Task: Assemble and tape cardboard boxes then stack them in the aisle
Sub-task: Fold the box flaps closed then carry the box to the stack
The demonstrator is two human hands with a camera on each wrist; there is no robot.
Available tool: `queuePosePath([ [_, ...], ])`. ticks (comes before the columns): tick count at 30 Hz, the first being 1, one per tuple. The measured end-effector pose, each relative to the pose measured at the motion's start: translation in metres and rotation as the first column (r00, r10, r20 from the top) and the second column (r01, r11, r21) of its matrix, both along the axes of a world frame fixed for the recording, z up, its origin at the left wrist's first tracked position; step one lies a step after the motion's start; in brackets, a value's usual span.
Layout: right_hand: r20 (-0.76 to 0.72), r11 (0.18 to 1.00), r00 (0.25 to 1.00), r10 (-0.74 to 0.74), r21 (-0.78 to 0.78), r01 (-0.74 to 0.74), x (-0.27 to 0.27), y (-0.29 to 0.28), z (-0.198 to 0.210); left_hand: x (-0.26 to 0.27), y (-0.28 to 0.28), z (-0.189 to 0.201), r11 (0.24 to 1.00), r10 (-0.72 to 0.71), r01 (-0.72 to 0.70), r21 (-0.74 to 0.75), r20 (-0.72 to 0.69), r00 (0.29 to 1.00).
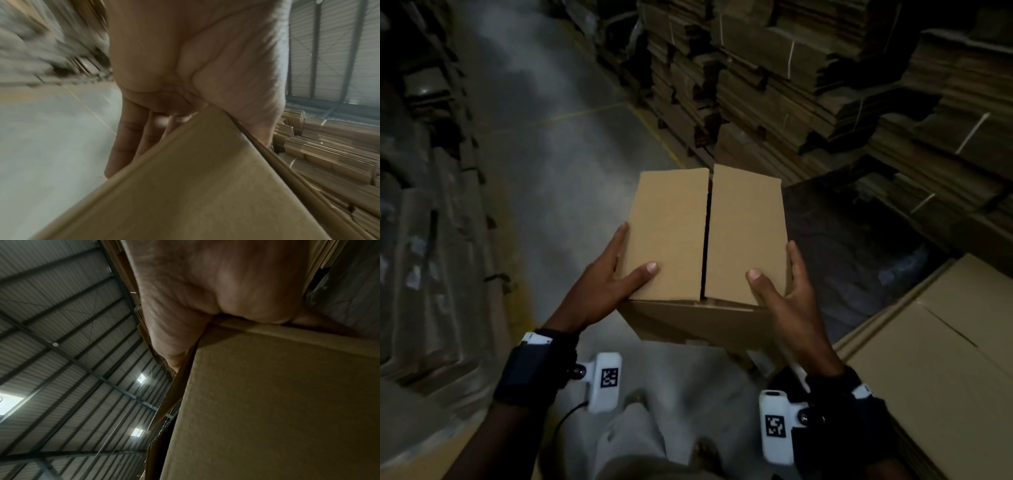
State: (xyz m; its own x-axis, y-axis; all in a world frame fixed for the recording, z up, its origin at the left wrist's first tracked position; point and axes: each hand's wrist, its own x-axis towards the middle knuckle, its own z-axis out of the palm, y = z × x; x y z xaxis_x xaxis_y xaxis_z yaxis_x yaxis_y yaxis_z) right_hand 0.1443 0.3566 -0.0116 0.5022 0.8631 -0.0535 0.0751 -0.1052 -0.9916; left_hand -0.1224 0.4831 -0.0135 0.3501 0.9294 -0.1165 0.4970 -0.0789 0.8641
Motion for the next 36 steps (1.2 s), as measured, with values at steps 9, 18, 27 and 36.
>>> queuePosePath([
  [9, 0.01, 0.95, 0.95, -0.311, -0.031, 0.312, 0.03, 0.109, -0.021, 0.087, 0.195, -0.014, 0.926, -0.374, 0.376, -0.033, 0.045, 0.926],
  [18, 0.061, 0.746, 0.745, -0.665, -0.005, 0.666, 0.065, 0.159, -0.018, 0.208, 0.293, 0.002, 0.745, -0.663, 0.666, -0.041, 0.063, 0.746],
  [27, 0.15, 0.719, 0.716, -0.682, -0.037, 0.694, 0.13, 0.18, -0.004, 0.314, 0.327, -0.007, 0.626, -0.771, 0.775, -0.088, 0.077, 0.632],
  [36, 0.236, 0.72, 0.74, -0.629, -0.182, 0.67, 0.19, 0.186, -0.027, 0.379, 0.34, -0.02, 0.5, -0.858, 0.85, -0.166, 0.041, 0.512],
])
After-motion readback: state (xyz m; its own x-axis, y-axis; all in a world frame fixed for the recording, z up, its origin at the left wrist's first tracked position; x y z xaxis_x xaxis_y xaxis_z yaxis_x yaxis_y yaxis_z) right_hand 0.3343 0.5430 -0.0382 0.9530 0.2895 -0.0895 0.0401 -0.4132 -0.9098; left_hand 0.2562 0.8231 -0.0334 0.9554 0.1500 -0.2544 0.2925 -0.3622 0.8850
